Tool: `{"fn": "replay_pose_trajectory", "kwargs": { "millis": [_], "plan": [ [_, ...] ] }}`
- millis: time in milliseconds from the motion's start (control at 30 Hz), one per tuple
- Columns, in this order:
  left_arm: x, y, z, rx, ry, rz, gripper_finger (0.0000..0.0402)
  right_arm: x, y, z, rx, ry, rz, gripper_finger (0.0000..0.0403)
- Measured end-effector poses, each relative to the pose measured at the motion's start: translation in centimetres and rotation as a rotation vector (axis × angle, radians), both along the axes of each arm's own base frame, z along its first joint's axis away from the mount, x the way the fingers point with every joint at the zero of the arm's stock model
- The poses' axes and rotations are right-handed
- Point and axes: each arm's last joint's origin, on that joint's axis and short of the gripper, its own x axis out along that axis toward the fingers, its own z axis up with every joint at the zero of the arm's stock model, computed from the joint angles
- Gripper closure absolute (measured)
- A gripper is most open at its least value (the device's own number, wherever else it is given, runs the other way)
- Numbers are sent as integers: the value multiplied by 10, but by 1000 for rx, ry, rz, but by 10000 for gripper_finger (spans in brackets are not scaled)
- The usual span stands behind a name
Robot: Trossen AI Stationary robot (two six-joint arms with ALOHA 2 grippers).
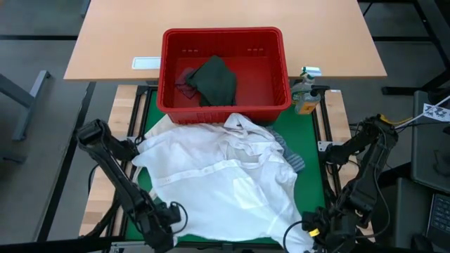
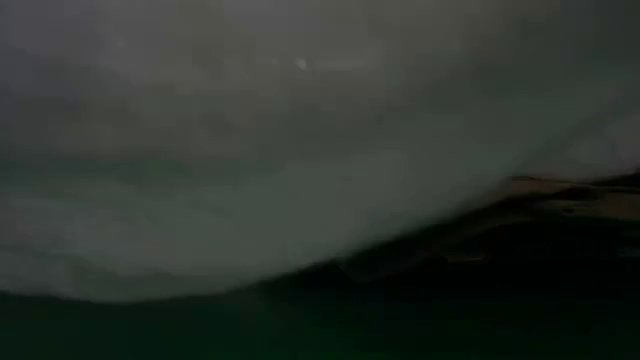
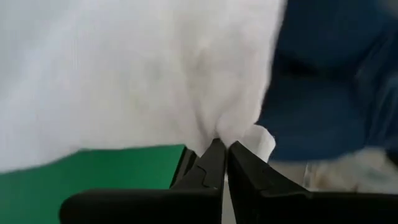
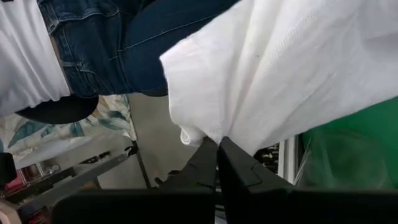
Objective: Fold Laundry from Bin
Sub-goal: Fold the white polo shirt
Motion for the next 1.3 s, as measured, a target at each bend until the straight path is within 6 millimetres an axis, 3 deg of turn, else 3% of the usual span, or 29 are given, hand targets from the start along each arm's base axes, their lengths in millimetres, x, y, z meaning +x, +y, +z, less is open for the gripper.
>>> {"fn": "replay_pose_trajectory", "kwargs": {
  "millis": [233, 467, 867, 1000, 1300],
  "plan": [
    [-1, -12, -34, -34, 221, -118, 399, 1, -1, 0, -18, -32, -29, 398],
    [0, -13, -41, -6, 220, -146, 398, 1, -1, 0, -22, -19, -56, 393],
    [-1, -13, -41, 4, 212, -158, 398, -11, -20, -12, -238, 128, -39, 279],
    [-1, -13, -41, 4, 212, -157, 398, -11, -35, -9, -272, 175, -30, 273],
    [0, -13, -41, 12, 202, -151, 396, -8, -91, 18, -503, -164, -19, 276]
  ]
}}
